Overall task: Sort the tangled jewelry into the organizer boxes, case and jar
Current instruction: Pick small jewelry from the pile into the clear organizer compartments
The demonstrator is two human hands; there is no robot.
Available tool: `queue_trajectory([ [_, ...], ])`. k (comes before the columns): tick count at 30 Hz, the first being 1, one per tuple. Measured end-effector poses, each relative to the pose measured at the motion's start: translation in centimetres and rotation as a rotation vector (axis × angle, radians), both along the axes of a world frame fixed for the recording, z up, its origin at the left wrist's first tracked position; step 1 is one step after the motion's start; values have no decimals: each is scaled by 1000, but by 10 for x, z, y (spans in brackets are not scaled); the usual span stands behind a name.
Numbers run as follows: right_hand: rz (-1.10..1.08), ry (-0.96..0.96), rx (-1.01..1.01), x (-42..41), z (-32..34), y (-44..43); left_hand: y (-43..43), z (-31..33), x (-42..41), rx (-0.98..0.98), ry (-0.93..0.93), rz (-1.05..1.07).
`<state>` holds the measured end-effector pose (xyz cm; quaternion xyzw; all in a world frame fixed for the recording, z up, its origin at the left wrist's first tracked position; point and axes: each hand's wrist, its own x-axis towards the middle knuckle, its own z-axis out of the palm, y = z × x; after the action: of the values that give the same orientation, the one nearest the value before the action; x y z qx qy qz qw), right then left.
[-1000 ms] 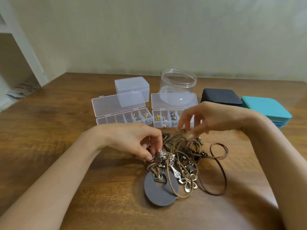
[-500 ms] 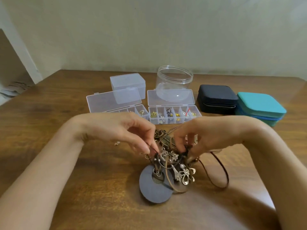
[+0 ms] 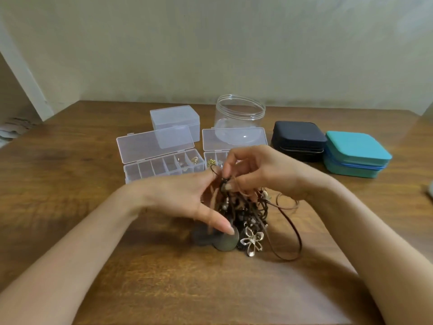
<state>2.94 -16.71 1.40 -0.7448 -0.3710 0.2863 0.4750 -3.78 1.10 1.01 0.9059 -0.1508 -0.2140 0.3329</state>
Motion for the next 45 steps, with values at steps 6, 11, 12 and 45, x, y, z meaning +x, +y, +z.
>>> queue_trajectory([
  [6,-91,-3,156,-2,-1,5,-4,-5,2,-9,-81,-26],
  [11,-160,-352,125,1,17,-11,7,-9,11,49,-164,18],
  [12,-81,-309,117,-1,23,-16,6,-8,12,-5,-149,29],
  [45,82,-371,-607,6,32,-48,11,-4,5,-319,264,-41],
])
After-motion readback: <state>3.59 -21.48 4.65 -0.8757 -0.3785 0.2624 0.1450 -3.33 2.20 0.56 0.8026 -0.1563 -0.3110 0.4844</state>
